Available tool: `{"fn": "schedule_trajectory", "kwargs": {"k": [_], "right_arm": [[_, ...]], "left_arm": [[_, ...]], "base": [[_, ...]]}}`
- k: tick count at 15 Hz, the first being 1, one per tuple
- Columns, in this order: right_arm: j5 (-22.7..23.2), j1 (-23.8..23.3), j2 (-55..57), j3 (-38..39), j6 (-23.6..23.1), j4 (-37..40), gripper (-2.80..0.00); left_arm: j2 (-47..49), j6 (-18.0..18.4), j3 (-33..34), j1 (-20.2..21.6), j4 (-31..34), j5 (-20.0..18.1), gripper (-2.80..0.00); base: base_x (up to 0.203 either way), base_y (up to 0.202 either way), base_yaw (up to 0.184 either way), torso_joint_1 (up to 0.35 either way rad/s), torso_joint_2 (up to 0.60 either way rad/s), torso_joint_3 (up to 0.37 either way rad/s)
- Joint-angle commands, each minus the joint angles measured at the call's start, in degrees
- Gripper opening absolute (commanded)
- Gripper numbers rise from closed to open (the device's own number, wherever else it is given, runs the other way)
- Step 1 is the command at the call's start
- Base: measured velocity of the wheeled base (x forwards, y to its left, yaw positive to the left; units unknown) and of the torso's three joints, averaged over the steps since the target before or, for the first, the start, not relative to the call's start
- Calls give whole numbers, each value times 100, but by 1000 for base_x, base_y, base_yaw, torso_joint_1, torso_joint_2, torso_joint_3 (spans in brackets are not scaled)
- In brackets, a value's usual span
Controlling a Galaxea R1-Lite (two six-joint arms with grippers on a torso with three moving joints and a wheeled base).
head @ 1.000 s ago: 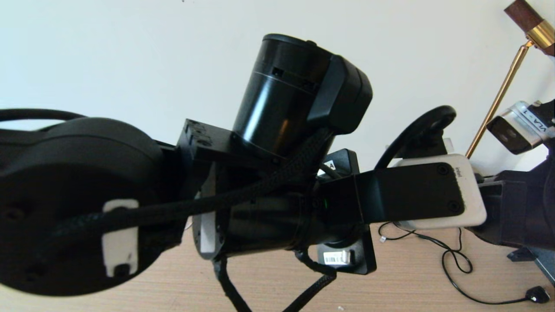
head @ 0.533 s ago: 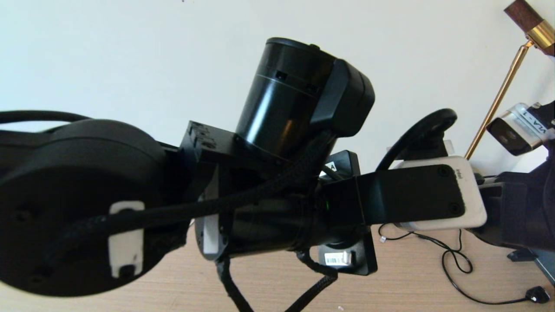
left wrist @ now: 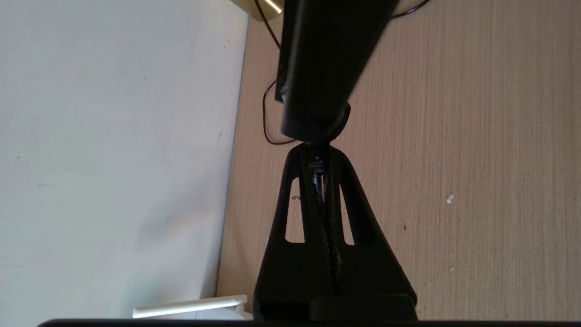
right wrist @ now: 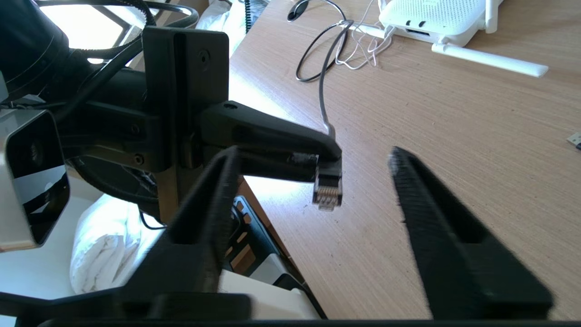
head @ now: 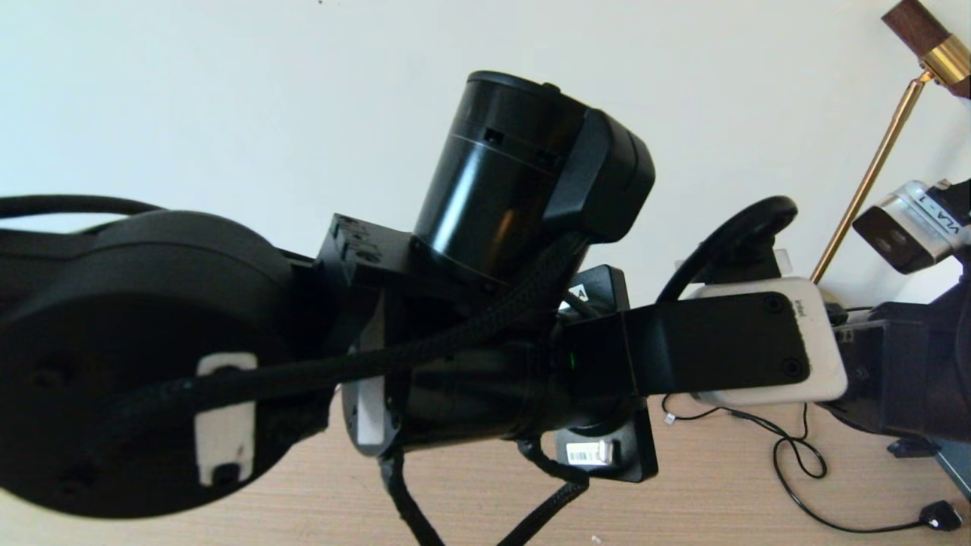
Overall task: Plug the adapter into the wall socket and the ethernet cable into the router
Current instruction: Hand it to the other hand
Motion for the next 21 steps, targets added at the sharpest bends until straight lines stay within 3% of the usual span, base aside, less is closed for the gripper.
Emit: {"fn": "schedule_trajectory", "kwargs": {"k": [1, 3, 4, 5, 16, 19, 20, 21], "right_arm": [[31, 3, -15, 26, 27, -14, 0], [78, 105, -64, 43, 144, -14, 0], [122, 109, -85, 52, 180, -14, -235], [129, 113, -85, 70, 187, -16, -280], [120, 118, -80, 109, 187, -18, -280], [120, 118, -85, 114, 187, -17, -280], [120, 118, -85, 114, 187, -14, -280], [120, 118, -85, 115, 187, -14, -280]], "left_arm": [[9, 25, 11, -1, 6, 36, -280], [9, 34, 11, -1, 6, 38, -280], [9, 34, 10, -1, 6, 38, -280], [9, 34, 11, -1, 6, 38, -280], [0, 43, 2, -10, 6, 64, -280], [-17, 218, 11, -1, 14, 187, -280], [-26, 218, 11, -1, 14, 187, 0], [-27, 220, 11, -1, 14, 196, 0]], "base": [[0, 0, 0, 0, 0, 0], [0, 0, 0, 0, 0, 0], [0, 0, 0, 0, 0, 0], [0, 0, 0, 0, 0, 0], [0, 0, 0, 0, 0, 0], [0, 0, 0, 0, 0, 0], [0, 0, 0, 0, 0, 0], [0, 0, 0, 0, 0, 0]]}}
